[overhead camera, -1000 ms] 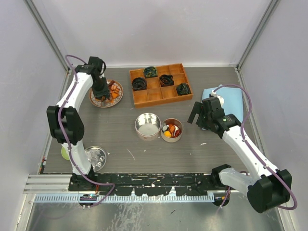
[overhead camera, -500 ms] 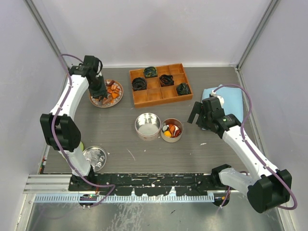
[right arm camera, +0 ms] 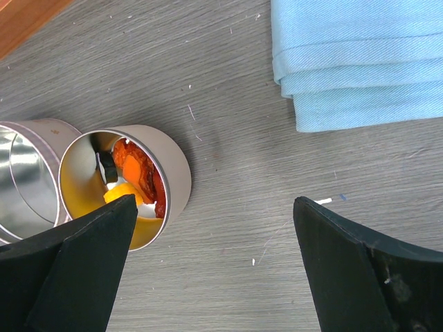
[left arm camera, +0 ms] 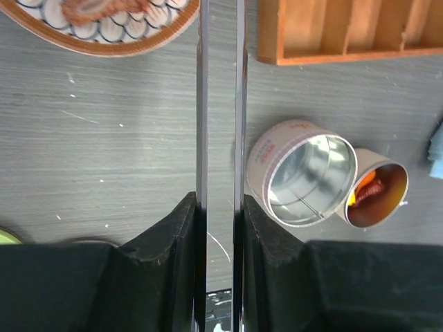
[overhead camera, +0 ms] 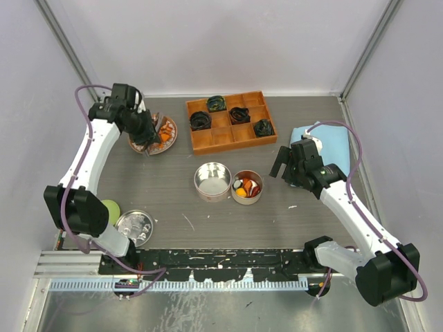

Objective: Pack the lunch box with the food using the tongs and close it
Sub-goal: Pick up the fake food from the plate, then place the fake food in the packing box.

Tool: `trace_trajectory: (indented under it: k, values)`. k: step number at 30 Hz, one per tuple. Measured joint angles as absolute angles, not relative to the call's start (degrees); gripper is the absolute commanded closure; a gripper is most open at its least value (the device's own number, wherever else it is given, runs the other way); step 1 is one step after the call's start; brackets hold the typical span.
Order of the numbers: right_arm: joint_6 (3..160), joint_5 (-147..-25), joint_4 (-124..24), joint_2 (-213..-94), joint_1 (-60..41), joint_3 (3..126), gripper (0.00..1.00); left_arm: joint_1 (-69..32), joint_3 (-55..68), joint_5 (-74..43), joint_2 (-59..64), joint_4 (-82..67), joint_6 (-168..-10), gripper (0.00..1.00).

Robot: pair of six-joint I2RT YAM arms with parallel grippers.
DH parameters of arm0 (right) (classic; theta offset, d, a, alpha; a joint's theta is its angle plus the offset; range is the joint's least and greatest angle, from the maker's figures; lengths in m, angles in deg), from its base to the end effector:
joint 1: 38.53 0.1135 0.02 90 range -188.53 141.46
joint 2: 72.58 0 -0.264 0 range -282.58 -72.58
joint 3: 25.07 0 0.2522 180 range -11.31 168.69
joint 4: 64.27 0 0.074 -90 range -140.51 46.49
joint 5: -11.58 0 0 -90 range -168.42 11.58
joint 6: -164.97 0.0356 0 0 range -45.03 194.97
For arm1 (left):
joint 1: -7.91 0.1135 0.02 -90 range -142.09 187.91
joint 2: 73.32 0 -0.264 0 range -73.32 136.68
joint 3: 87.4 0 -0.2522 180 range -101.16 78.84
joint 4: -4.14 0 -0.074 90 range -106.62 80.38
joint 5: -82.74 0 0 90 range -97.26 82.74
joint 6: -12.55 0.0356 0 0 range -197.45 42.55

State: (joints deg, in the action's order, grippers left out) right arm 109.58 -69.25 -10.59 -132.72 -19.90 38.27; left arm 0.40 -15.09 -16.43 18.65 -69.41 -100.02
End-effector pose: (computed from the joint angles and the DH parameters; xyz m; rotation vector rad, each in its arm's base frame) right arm 0.2006 0.0617 0.2723 0.4101 2.4141 0.2185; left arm 0.3264 -0.0487 0.3533 -0.2824 2.5975 -0.3977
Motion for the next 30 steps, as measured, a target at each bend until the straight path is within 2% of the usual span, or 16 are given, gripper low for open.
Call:
trace_trajectory:
  k: [6,22,30]
  values:
    - [109.6,-69.4,-10.6,-132.7,-19.9,38.3,0.00,-6.3,-11.6,-18.6,14.7,-68.7,-101.5,0.76]
    - [109.9,-69.4,-10.6,-131.9,-19.9,38.3,0.00,-41.9,-5.9,-18.5,13.2,-62.1,-108.3,0.76]
    - [110.1,-69.4,-10.6,-130.9,-19.9,38.3,0.00,-47.2,-3.7,-18.1,15.5,-60.4,-110.3,0.76]
